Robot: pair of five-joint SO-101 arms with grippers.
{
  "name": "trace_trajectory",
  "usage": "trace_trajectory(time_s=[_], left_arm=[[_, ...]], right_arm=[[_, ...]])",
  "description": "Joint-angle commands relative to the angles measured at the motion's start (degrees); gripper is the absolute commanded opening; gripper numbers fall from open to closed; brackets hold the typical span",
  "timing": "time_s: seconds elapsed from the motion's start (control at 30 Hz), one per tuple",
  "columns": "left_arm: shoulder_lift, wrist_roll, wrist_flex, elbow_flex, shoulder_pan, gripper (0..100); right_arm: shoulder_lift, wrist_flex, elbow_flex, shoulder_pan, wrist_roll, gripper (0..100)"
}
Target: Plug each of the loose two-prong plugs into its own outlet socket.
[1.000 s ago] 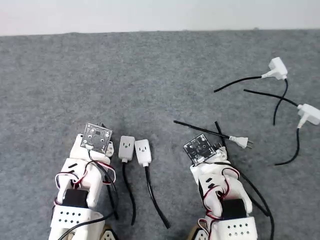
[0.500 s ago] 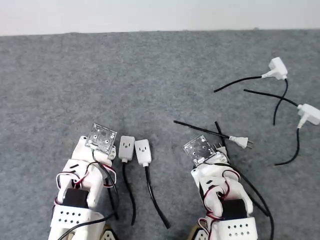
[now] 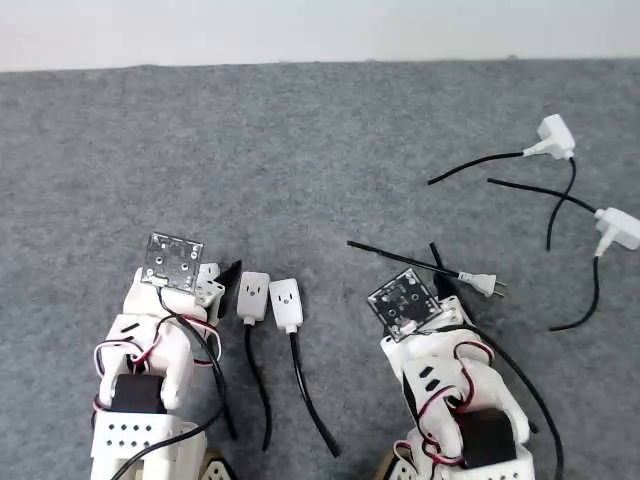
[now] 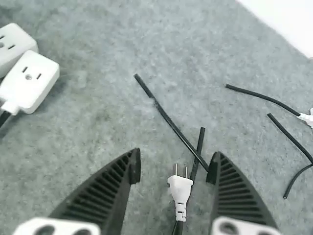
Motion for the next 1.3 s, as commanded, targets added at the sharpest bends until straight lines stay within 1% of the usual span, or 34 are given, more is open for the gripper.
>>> trace_trajectory(time_s=[0.0, 0.1, 0.23, 0.33, 0.43, 0.5, 0.6, 0.8, 0.9, 0.97, 1.2, 1.27], left_arm=[[-0.7, 1.1, 0.5, -3.5, -1.3, 28], [-0.7, 1.1, 0.4, -4.3, -4.4, 28], [-0.7, 4.0, 0.4, -4.6, -6.9, 28], [-0.7, 4.4, 0.4, -4.6, -7.3, 28], [-0.7, 4.4, 0.3, -4.7, -8.4, 28], [-0.7, 5.8, 0.3, -5.5, -10.7, 28], [-0.7, 7.2, 0.2, -6.2, -13.7, 28], [-0.7, 7.6, 0.2, -6.2, -14.2, 28], [-0.7, 7.6, -1.2, -5.5, -14.2, 28], [-0.7, 7.4, -2.5, -4.8, -14.2, 28], [-0.7, 7.2, -3.0, -4.4, -14.2, 28], [-0.7, 7.2, -3.1, -4.4, -14.2, 28]], right_arm=[[5.2, -3.8, -3.4, -1.9, -0.6, 22.2], [13.1, -7.0, -5.9, -2.2, -1.6, 22.3], [25.5, -5.6, -17.2, -2.5, -5.6, 22.3], [35.1, -4.8, -23.1, -6.5, -8.1, 22.3], [43.4, -5.8, -25.6, -9.4, -8.4, 22.4], [48.0, -8.0, -26.1, -10.9, -9.3, 22.4], [53.1, -12.4, -26.1, -12.8, -15.1, 22.4], [62.2, -20.0, -25.9, -19.2, -26.5, 22.6], [66.5, -24.0, -25.9, -22.5, -30.7, 27.1], [69.5, -26.6, -25.9, -24.5, -31.7, 29.4], [81.0, -35.1, -25.9, -28.6, -32.2, 28.9], [83.8, -37.5, -25.9, -29.1, -33.5, 28.9]])
